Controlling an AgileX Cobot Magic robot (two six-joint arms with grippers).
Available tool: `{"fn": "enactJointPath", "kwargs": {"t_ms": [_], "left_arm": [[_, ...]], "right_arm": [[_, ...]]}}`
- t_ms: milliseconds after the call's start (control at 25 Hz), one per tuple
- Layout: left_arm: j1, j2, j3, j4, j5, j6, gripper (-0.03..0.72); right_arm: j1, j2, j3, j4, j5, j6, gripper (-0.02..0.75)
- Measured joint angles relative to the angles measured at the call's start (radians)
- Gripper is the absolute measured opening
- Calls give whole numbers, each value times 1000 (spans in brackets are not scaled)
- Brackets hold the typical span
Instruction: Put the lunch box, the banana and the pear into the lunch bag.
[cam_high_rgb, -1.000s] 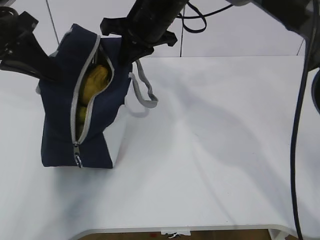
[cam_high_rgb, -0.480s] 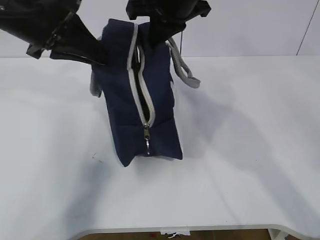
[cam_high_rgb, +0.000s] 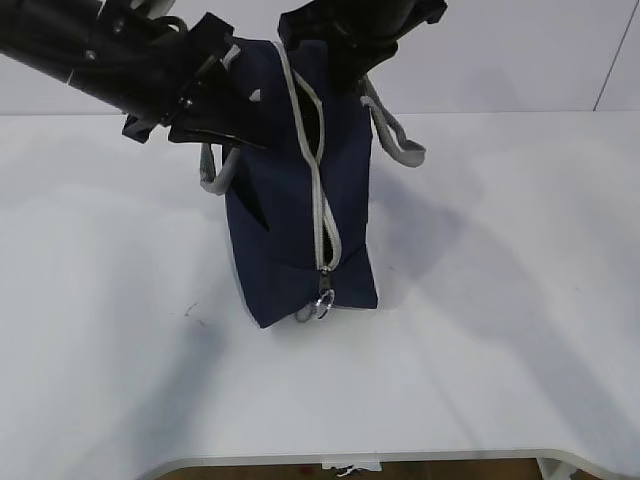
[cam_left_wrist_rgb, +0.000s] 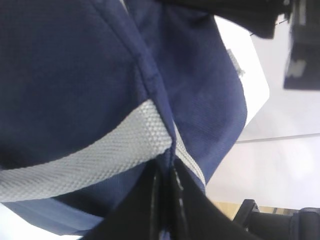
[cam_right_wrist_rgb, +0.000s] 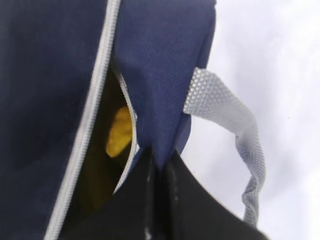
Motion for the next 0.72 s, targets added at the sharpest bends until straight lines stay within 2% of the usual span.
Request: {"fn": "enactJointPath", "kwargs": {"t_ms": [240,440,520,720], "left_arm": [[0,0,0,0,-31,2,13],[0,3,0,0,-33,2,81],[0,7,0,0,-33,2,130],[0,14,0,0,-24,2,313]], "right_arm": [[0,0,0,25,0,2,5],[0,0,0,56,0,2,47],[0,0,0,73,-6,2,113],[0,-2,0,84,-10,15,371]]}}
